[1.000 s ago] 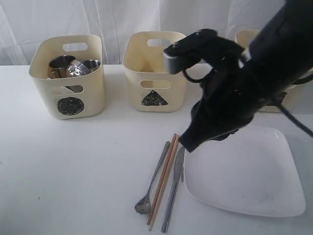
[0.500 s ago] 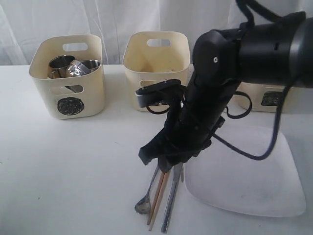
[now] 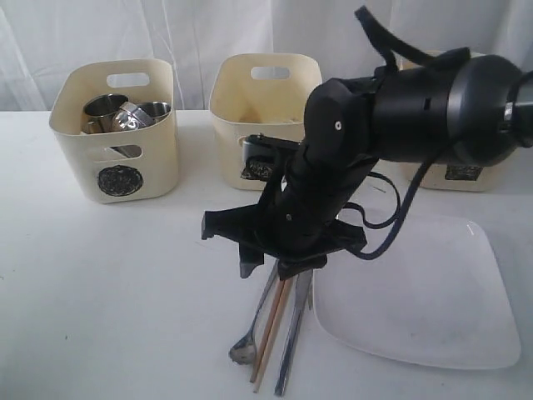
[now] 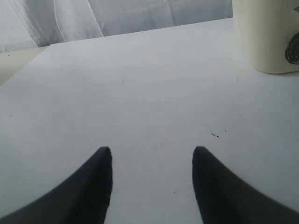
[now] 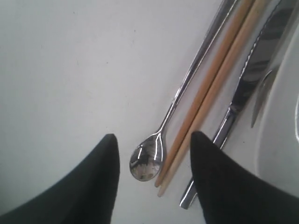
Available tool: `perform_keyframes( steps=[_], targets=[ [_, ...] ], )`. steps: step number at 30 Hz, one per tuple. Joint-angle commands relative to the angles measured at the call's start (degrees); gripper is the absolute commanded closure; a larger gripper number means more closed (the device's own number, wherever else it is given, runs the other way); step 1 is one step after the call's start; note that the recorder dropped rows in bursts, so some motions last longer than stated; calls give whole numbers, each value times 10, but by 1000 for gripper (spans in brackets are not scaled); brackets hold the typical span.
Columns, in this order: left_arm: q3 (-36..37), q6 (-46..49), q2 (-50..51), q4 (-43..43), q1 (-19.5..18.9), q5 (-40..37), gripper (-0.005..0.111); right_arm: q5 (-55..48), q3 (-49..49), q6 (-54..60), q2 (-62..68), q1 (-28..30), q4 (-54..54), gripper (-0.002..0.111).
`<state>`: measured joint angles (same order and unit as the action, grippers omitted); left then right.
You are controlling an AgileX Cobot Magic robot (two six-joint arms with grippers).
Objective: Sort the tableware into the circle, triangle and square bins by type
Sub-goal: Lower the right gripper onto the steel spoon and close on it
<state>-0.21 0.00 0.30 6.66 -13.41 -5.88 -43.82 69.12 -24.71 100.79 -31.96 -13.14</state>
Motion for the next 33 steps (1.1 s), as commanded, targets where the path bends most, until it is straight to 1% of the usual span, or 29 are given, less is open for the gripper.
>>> perform_keyframes(
  steps=[1,3,10,20,27,33],
  targets=[
    [2,0,-3,-6,-1,2,50,6,0,-17,30,-18,4,63],
    [2,0,-3,-6,-1,2,50,6,0,-18,45,-23,4,63],
    [2,0,-3,-6,-1,2,50,34,-7,-88,67,-23,16,63],
    [2,0,-3,-6,-1,2,50,90,-19,-91,69,-23,14,63],
    [2,0,-3,-6,-1,2,50,92,-19,-101,91,-23,12,63],
    [2,0,-3,-6,-1,2,50,120,-19,-101,97,-23,12,63]
  ],
)
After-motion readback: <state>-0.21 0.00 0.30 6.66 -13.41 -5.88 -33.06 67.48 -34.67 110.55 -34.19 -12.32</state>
